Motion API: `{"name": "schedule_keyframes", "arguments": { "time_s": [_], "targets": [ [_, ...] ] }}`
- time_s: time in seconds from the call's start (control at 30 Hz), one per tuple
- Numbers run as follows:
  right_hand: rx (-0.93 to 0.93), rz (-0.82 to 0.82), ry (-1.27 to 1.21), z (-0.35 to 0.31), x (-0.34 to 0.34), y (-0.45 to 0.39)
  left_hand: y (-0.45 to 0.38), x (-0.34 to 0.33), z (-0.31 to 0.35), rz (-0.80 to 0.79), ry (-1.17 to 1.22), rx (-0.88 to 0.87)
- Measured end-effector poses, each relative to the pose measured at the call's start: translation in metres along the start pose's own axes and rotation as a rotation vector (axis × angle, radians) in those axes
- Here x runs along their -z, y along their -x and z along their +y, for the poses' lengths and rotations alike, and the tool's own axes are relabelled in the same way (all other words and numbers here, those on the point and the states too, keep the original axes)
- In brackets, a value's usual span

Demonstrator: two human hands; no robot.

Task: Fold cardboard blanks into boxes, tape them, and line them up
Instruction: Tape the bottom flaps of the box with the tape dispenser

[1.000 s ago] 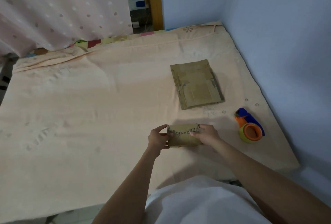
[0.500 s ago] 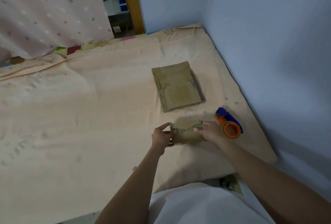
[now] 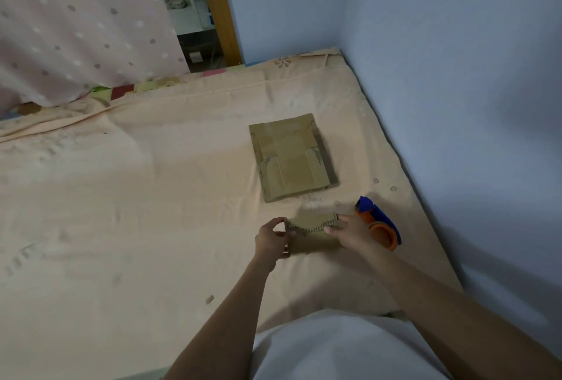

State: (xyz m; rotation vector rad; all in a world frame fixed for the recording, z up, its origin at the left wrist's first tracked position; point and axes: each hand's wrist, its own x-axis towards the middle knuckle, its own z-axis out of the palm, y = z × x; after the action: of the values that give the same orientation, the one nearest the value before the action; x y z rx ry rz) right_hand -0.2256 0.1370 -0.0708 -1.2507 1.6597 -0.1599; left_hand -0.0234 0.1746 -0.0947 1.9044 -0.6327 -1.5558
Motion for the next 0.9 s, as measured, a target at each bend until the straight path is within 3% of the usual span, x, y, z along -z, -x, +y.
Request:
{"name": "schedule_keyframes", "arguments": {
  "time_s": [0.2, 0.43, 0.67, 0.83, 0.9],
  "targets": [
    [0.046, 0.003, 0.027, 0.007, -0.003, -0.007, -0.001, -0.008, -0.006, 0.076, -0.078, -0.034],
    [0.013, 0.005, 0.014, 0.013, -0.002, -0.020, 0.006, -0.016, 0.002, 0.204, -0.610, -0.347],
    [0.050, 0.007, 0.092, 0.015, -0.003, -0.022, 0.019, -0.038, 0.007, 0.061, -0.917, -0.633],
    [0.061, -0.009, 0.087, 0.019, 0.004, -0.020, 0.017, -0.036, 0.008, 0.033, -0.920, -0.637],
    [0.102, 0.095, 0.087, 0.025, 0.015, -0.017, 0.016, -0.032, 0.008, 0.020, -0.894, -0.615]
  ]
}}
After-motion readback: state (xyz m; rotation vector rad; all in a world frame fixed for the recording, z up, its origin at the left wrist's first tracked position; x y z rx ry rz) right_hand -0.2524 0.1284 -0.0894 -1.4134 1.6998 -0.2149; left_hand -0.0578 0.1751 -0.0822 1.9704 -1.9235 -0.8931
